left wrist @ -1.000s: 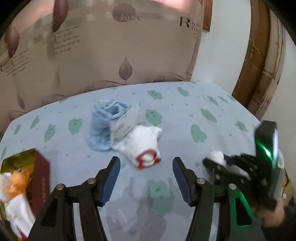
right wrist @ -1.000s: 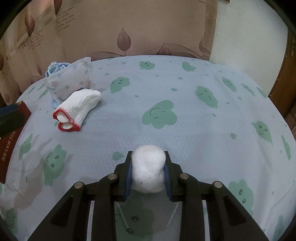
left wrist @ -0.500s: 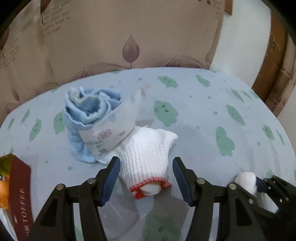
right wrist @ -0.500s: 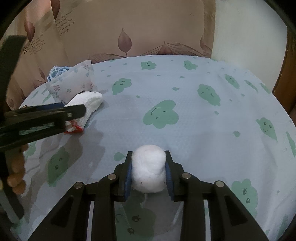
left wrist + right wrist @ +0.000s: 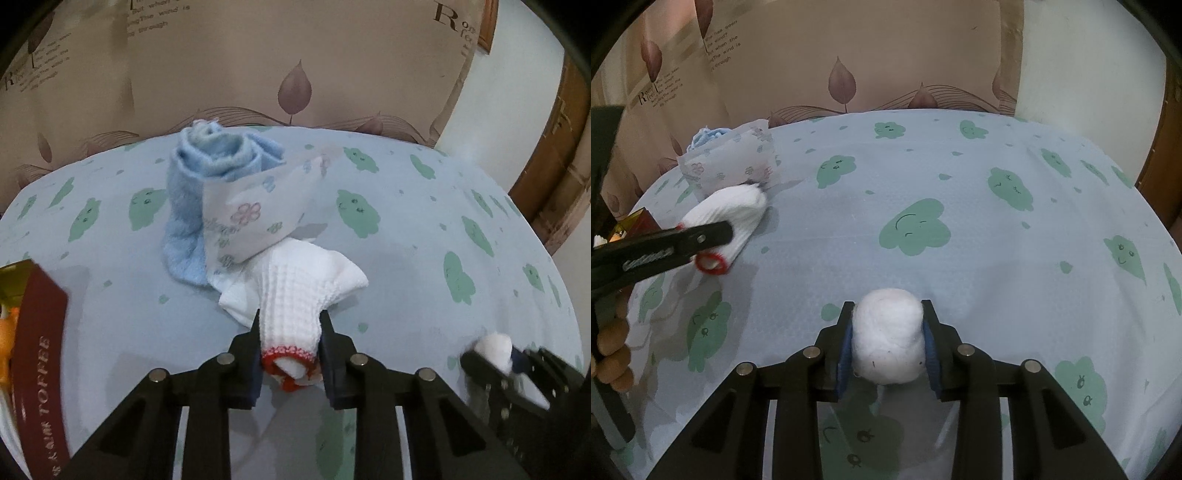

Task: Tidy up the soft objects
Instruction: 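Carry the red-trimmed white sock into the tin box and open the left gripper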

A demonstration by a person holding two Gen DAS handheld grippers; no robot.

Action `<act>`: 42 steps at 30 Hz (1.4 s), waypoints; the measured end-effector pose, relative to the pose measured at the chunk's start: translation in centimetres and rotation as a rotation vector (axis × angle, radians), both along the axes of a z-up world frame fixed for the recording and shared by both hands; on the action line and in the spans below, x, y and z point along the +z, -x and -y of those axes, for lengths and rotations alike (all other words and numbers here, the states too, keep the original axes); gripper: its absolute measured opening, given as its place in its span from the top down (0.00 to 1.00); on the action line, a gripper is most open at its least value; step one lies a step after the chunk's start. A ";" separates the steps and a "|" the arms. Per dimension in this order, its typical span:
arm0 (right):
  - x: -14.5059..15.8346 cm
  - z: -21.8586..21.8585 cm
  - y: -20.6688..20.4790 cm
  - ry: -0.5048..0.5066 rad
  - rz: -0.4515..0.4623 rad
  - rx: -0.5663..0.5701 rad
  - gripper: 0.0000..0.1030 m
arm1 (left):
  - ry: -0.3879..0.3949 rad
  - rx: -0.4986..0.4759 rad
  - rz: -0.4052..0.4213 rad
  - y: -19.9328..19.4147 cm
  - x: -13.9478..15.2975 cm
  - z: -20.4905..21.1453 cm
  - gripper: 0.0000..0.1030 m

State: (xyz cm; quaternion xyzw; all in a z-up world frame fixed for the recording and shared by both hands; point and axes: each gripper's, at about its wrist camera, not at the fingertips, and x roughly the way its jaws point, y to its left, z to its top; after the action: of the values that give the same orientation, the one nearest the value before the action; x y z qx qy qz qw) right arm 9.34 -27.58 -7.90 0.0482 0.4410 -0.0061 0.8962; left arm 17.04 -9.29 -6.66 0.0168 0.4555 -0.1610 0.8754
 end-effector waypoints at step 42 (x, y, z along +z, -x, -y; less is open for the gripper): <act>0.0 -0.2 0.0 0.017 -0.001 0.001 0.67 | -0.075 -0.037 0.111 12.4 5.8 -8.9 0.77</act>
State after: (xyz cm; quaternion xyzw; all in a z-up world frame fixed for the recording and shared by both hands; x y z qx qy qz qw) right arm 9.35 -27.42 -7.94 0.0403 0.4416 -0.0096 0.8963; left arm 4.67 -0.41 -0.82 0.0671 0.4117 -0.1589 0.8949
